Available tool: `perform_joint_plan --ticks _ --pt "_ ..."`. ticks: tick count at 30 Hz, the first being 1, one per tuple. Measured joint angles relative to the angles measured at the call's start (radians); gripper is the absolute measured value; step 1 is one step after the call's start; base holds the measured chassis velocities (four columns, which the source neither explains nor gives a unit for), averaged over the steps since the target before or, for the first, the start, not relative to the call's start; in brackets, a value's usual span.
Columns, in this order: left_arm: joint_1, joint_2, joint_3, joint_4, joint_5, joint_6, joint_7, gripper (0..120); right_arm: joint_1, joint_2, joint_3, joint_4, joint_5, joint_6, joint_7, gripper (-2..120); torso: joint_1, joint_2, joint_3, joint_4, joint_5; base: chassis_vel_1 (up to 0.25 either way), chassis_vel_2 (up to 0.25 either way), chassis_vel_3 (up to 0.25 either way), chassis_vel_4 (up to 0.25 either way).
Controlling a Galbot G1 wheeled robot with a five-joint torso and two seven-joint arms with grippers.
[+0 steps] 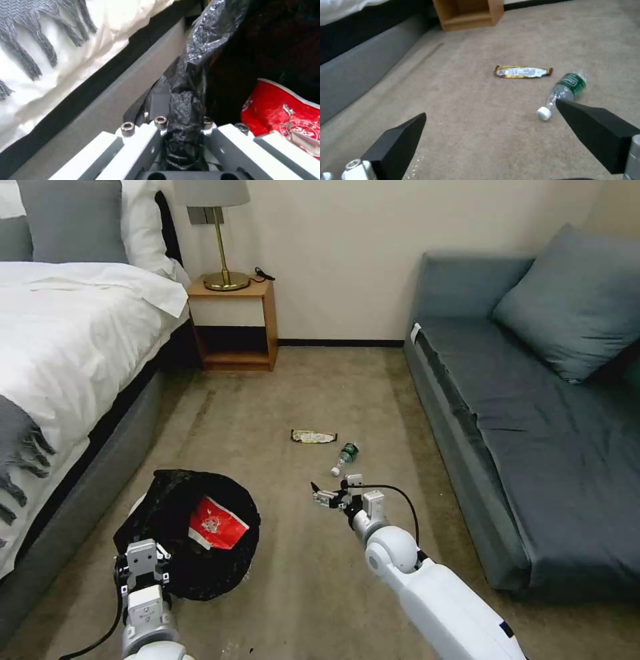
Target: Pick up the trash bin, then pick up the garbage on the floor and place it into the trash bin.
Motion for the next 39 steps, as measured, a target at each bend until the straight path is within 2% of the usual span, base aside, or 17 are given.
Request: perform_joint_plan --ticks 14,39 --pt "0.005 0.0 0.003 0.001 0.007 -0.002 0.003 0 -0.008 0.005 0.01 -0.013 -0.004 0.013 -0.015 100 0.0 0.0 0.0 0.0 0.0 -0.006 0.009 0.01 -0.006" --pt "0.019 -0.007 0.013 0.021 0.024 -0.025 0.005 0 -0.045 0.007 0.023 -0.004 -0.021 0.025 -0.027 100 0.0 0.0 0.0 0.0001 0.0 -0.08 0.077 0.079 -0.073"
